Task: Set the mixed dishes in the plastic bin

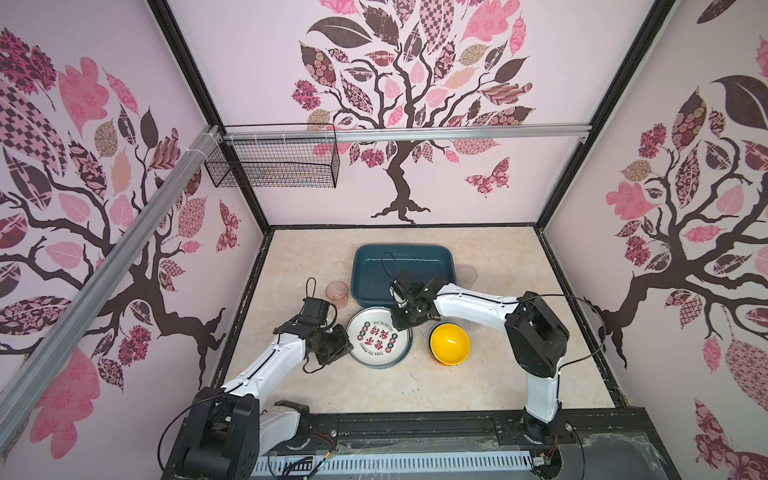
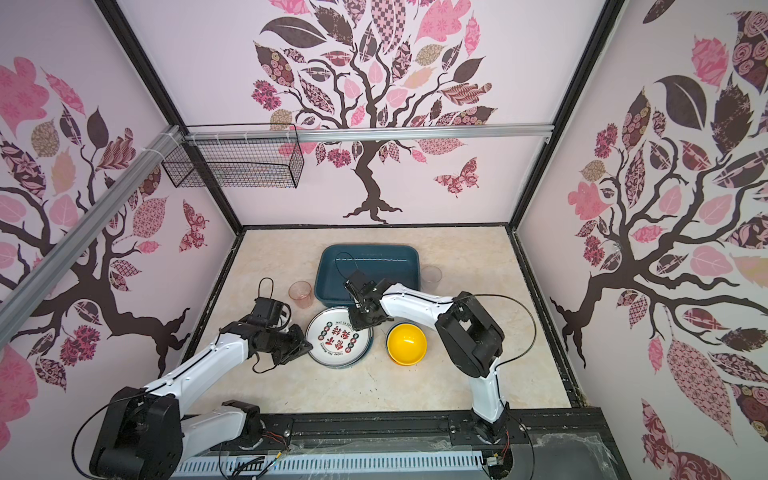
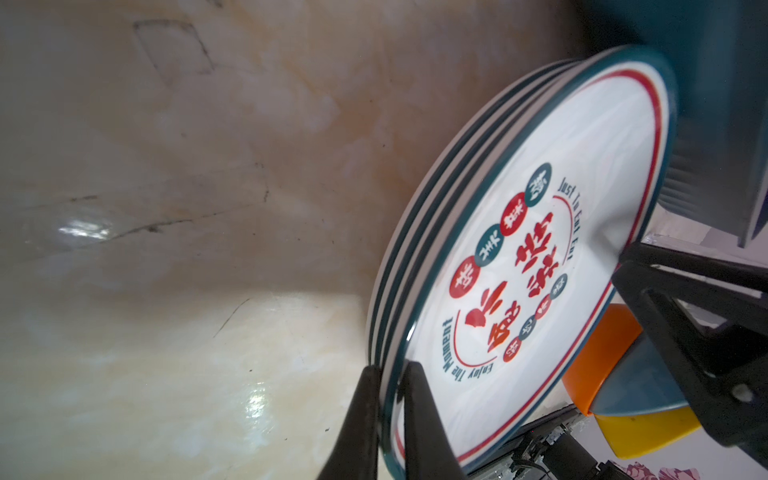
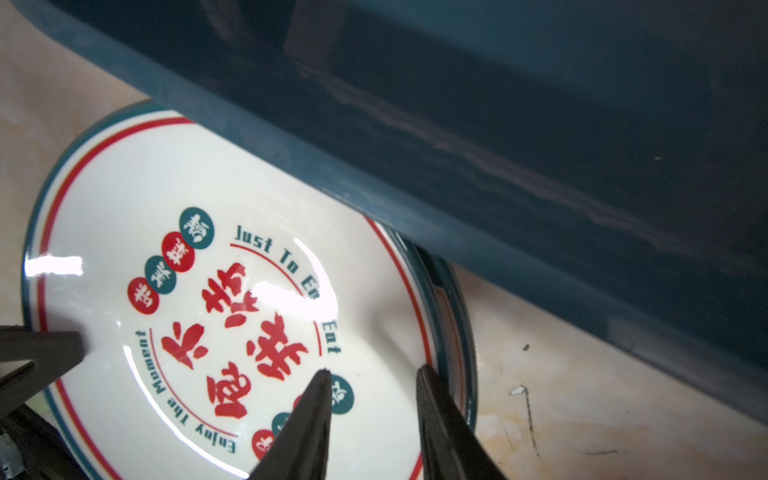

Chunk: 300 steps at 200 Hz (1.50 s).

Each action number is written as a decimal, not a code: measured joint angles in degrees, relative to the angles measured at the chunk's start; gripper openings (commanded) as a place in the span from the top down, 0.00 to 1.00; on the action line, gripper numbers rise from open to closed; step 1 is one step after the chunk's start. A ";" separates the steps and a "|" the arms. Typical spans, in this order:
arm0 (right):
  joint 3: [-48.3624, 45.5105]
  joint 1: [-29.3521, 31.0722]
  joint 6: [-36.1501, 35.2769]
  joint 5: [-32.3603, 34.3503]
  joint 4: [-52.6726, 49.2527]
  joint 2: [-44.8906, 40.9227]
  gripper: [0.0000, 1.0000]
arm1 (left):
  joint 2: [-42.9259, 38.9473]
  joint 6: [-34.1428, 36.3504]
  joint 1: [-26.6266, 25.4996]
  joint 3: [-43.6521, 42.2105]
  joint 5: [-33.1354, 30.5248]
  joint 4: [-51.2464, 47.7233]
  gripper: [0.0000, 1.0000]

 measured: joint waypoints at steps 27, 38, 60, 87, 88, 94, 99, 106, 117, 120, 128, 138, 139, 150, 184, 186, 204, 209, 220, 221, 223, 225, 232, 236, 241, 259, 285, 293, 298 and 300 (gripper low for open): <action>0.00 0.00 0.17 0.98 0.07 -0.22 0.59 | 0.00 0.02 -0.11 0.00 0.11 0.04 0.89; 0.00 -0.02 0.22 1.11 0.11 -0.22 0.59 | 0.00 0.00 -0.22 0.00 0.11 0.11 0.89; -0.02 0.00 0.22 1.27 0.20 -0.22 0.57 | 0.00 -0.02 -0.22 0.00 0.13 0.13 0.89; -0.02 0.02 0.28 1.31 0.44 -0.28 0.55 | 0.00 -0.02 -0.26 0.00 0.22 0.15 0.90; -0.02 0.02 0.35 1.33 0.44 -0.28 0.55 | 0.00 -0.02 -0.26 0.00 0.22 0.15 0.90; 0.00 0.02 0.33 1.42 0.46 -0.37 0.54 | 0.00 -0.02 -0.26 0.00 0.22 0.15 0.90; -0.02 0.02 0.33 1.46 0.44 -0.42 0.55 | 0.00 -0.02 -0.26 0.00 0.22 0.15 0.91; -0.02 0.00 0.33 1.73 0.37 -0.59 0.55 | 0.00 -0.02 -0.26 0.00 0.22 0.13 0.91; -0.09 -0.09 0.35 2.25 0.17 -0.94 0.55 | 0.00 -0.02 -0.26 0.00 0.22 0.13 0.92; -0.13 -0.13 0.35 2.40 0.13 -1.11 0.55 | 0.00 -0.02 -0.26 0.00 0.22 0.13 0.92; -0.15 -0.15 0.35 2.78 -0.11 -1.46 0.55 | 0.00 -0.02 -0.26 0.00 0.22 0.11 0.92; -0.15 -0.20 0.35 3.10 -0.28 -2.03 0.55 | 0.00 -0.02 -0.26 0.00 0.22 0.11 0.92; -0.15 -0.20 0.35 3.15 -0.31 -2.08 0.55 | 0.00 -0.02 -0.26 0.00 0.22 0.11 0.92; -0.15 -0.24 0.35 3.41 -0.44 -2.62 0.55 | 0.00 -0.02 -0.31 0.00 0.22 0.11 0.92; -0.59 -0.35 0.39 3.50 -0.35 -2.93 0.57 | 0.00 -0.02 -0.31 0.00 0.22 0.09 0.92; -0.63 -0.35 0.39 3.48 -0.35 -2.93 0.57 | -0.02 -0.02 -0.31 0.00 0.22 0.09 0.92; -1.16 -0.35 0.42 3.13 -0.22 -2.93 0.58 | -0.07 -0.02 -0.31 0.00 0.22 0.09 0.92; -1.33 -0.35 0.44 2.97 -0.15 -2.93 0.58 | -0.07 -0.02 -0.31 0.00 0.22 0.09 0.92; -1.44 -0.35 0.44 2.78 -0.20 -2.91 0.59 | -0.07 -0.02 -0.31 0.00 0.22 0.09 0.92; -1.44 -0.35 0.44 2.75 -0.17 -2.91 0.59 | -0.07 -0.02 -0.31 0.00 0.20 0.09 0.92; -1.44 -0.35 0.44 2.71 -0.17 -2.91 0.59 | -0.07 -0.02 -0.31 0.00 0.22 0.09 0.92; -1.44 -0.35 0.44 2.69 -0.15 -2.91 0.59 | -0.07 -0.02 -0.31 0.00 0.22 0.09 0.92; -1.44 -0.35 0.44 2.47 -0.09 -2.91 0.59 | -0.07 -0.02 -0.31 0.00 0.22 0.09 0.92; -1.44 -0.35 0.44 2.34 0.02 -2.91 0.59 | -0.07 -0.02 -0.31 0.00 0.22 0.09 0.92; -1.44 -0.35 0.44 2.25 0.11 -2.91 0.60 | -0.07 -0.02 -0.31 0.00 0.22 0.09 0.92; -1.49 -0.35 0.44 1.81 0.31 -2.91 0.60 | -0.11 -0.02 -0.31 0.00 0.20 0.07 0.92; -1.75 -0.35 0.44 1.38 0.48 -2.82 0.59 | -0.17 -0.02 -0.31 0.00 0.20 0.04 0.92; -1.77 -0.35 0.48 1.36 0.55 -2.73 0.57 | -0.17 -0.02 -0.31 0.00 0.17 0.04 0.92; -1.77 -0.35 0.44 1.33 0.55 -2.73 0.56 | -0.17 -0.02 -0.31 0.00 0.17 0.04 0.93; -1.79 -0.35 0.52 1.36 0.55 -2.73 0.56 | -0.17 -0.02 -0.33 0.00 0.17 0.04 0.92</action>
